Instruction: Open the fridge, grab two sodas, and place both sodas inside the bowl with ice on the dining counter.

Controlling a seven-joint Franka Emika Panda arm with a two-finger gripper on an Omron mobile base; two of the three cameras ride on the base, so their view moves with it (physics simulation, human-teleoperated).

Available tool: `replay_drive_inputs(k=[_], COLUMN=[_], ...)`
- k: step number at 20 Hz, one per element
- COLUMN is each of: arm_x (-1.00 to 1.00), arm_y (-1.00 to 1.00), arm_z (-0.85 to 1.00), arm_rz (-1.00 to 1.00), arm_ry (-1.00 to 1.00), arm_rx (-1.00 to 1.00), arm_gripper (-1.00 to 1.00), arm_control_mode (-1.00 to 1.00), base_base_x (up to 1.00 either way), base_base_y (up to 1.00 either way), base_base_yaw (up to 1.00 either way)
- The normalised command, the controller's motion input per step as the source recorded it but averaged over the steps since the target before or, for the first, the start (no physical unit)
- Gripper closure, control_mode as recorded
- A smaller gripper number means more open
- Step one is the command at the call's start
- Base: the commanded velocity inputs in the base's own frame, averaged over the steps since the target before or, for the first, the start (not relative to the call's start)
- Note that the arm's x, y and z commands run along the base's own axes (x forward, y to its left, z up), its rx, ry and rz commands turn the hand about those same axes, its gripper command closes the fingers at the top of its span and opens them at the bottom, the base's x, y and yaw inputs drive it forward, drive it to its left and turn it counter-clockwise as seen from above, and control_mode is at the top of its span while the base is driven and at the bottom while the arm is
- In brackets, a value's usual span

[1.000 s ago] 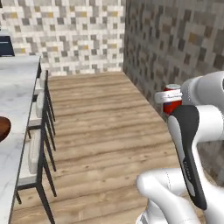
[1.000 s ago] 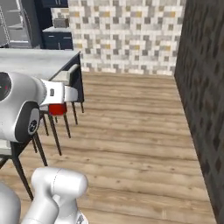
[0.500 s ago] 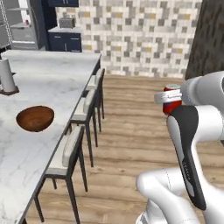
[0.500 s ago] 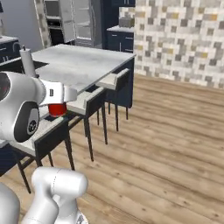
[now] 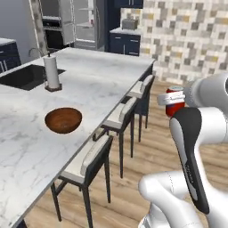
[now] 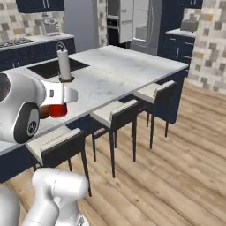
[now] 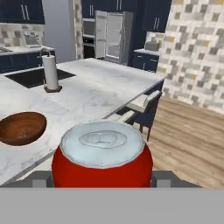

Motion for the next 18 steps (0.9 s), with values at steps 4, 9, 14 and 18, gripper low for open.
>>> replay_drive_inputs(k=[4, 9, 14, 18], arm_x=[0.00, 0.00, 0.00, 0.00], arm_y=[0.00, 0.00, 0.00, 0.00], arm_z=[0.00, 0.00, 0.00, 0.00], arm_rz=[0.00, 0.00, 0.00, 0.00], arm_ry=[0.00, 0.00, 0.00, 0.00], arm_rx=[0.00, 0.00, 0.00, 0.00], arm_gripper=[1.00, 1.00, 1.00, 1.00], arm_control_mode=[1.00, 1.00, 1.00, 1.00], base_base_x=[0.45, 0.33, 0.65, 0.90], base_base_y=[-0.13, -0.05, -0.24, -0.30], base_base_yaw=[0.60, 0.64, 0.55, 0.48])
